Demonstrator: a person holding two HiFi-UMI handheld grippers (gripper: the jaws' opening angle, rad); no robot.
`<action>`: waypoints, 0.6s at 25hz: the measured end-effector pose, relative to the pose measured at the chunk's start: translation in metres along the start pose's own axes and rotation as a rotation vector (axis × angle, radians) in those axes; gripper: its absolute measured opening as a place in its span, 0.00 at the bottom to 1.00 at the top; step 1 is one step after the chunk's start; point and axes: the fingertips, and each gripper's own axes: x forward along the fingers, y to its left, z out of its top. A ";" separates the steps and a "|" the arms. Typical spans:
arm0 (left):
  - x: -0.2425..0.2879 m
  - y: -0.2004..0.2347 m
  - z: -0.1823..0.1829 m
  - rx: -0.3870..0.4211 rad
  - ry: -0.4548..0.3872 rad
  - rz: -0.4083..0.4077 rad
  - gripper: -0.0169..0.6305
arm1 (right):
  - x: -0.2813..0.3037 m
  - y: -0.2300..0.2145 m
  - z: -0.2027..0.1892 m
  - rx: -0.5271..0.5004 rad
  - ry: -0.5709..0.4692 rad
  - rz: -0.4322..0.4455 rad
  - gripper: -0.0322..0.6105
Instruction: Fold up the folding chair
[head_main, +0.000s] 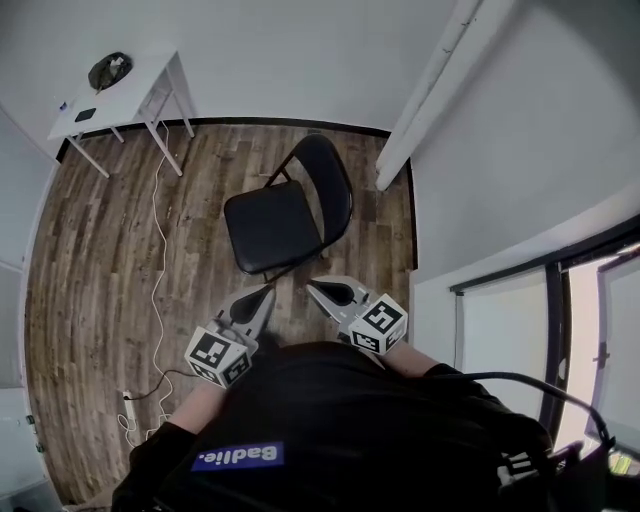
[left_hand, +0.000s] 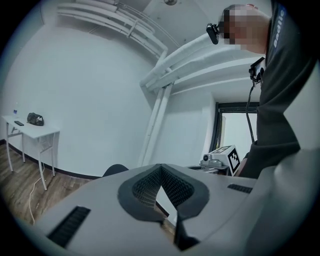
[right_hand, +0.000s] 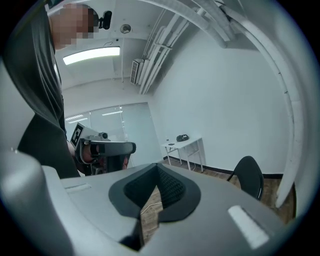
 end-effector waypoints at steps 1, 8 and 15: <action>0.003 0.015 0.005 -0.001 0.001 -0.010 0.03 | 0.011 -0.008 0.004 0.000 0.002 -0.014 0.05; 0.026 0.119 0.033 -0.014 0.015 -0.091 0.03 | 0.100 -0.060 0.027 0.056 0.000 -0.138 0.05; 0.041 0.201 0.036 -0.030 0.053 -0.154 0.03 | 0.161 -0.099 0.040 0.081 0.013 -0.230 0.05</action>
